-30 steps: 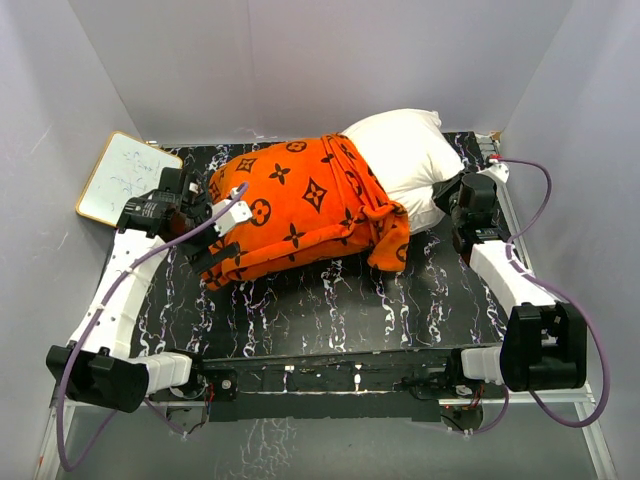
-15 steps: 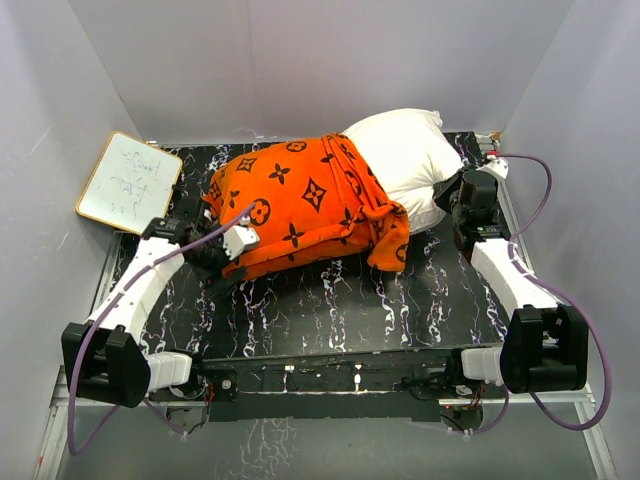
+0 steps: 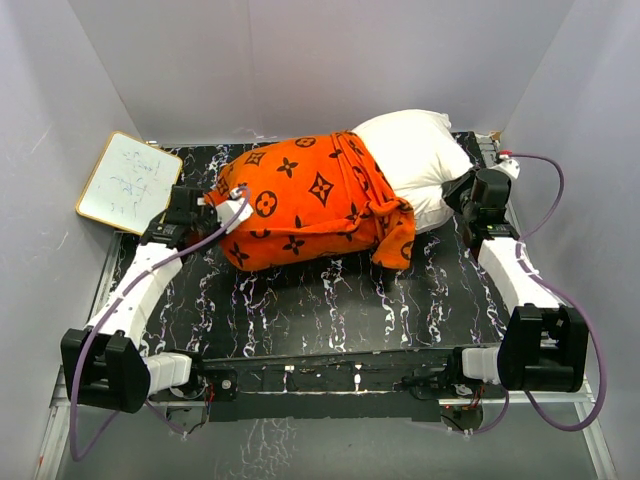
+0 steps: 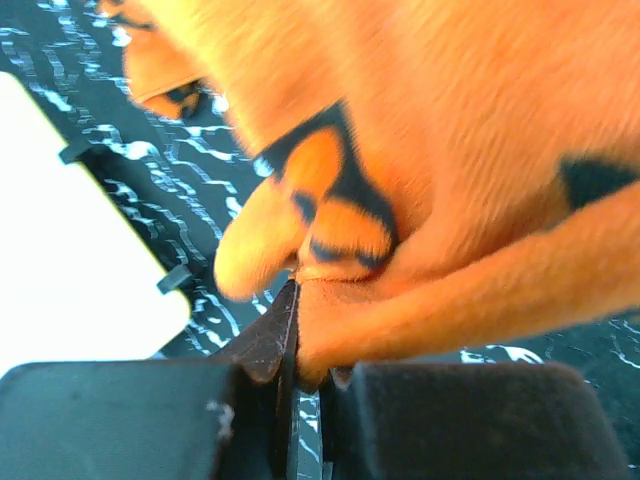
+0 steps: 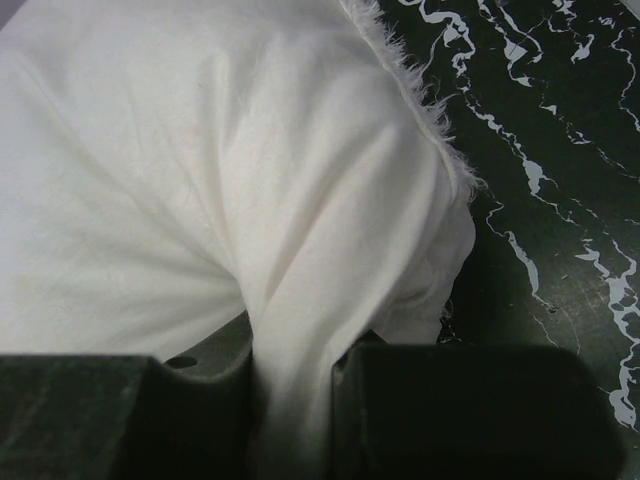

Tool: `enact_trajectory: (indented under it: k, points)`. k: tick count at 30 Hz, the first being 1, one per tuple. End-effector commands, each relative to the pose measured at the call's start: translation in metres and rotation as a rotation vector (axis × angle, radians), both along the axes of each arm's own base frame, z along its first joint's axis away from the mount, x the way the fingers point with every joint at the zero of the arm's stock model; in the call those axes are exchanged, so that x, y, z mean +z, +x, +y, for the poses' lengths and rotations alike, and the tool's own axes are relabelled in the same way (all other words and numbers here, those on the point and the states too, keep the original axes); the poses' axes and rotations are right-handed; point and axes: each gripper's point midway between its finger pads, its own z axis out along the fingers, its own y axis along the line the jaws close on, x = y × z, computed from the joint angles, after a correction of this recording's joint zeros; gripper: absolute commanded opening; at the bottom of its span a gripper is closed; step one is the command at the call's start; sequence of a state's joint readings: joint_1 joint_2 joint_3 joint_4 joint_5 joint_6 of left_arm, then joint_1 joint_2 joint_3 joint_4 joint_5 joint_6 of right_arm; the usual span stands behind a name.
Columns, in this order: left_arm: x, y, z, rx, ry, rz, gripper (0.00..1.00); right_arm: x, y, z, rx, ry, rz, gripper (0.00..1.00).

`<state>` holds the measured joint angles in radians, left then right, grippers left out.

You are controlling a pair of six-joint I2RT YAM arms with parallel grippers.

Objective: Remove the pillowcase from the pillow
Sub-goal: Remove the pillow from the pillowcase.

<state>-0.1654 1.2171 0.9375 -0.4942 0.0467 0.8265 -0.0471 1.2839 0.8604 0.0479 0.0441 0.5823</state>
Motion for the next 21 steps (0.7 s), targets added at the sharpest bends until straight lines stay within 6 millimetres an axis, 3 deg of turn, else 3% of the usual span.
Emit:
enact_trajectory:
  k: [1, 4, 7, 10, 14, 21]
  points:
    - [0.074, 0.029, 0.029, 0.07, 0.009, -0.201, 0.0, 0.07, 0.014, -0.059, -0.195, -0.034, -0.201, 0.08]
    - [0.114, 0.042, 0.065, 0.149, -0.027, -0.259, 0.0, 0.071, 0.007, -0.081, -0.267, -0.027, -0.203, 0.08]
    - [0.15, 0.049, 0.104, 0.224, -0.068, -0.299, 0.0, 0.07, 0.001, -0.092, -0.313, -0.037, -0.195, 0.08]
    - [0.173, 0.047, 0.142, 0.275, -0.063, -0.335, 0.0, 0.066, -0.003, -0.1, -0.345, -0.021, -0.189, 0.08]
    - [0.179, 0.034, 0.19, 0.34, -0.044, -0.351, 0.0, 0.06, -0.006, -0.105, -0.363, -0.002, -0.18, 0.08]
    - [0.165, 0.011, 0.267, 0.457, -0.014, -0.363, 0.0, 0.05, -0.012, -0.115, -0.403, 0.006, -0.154, 0.08]
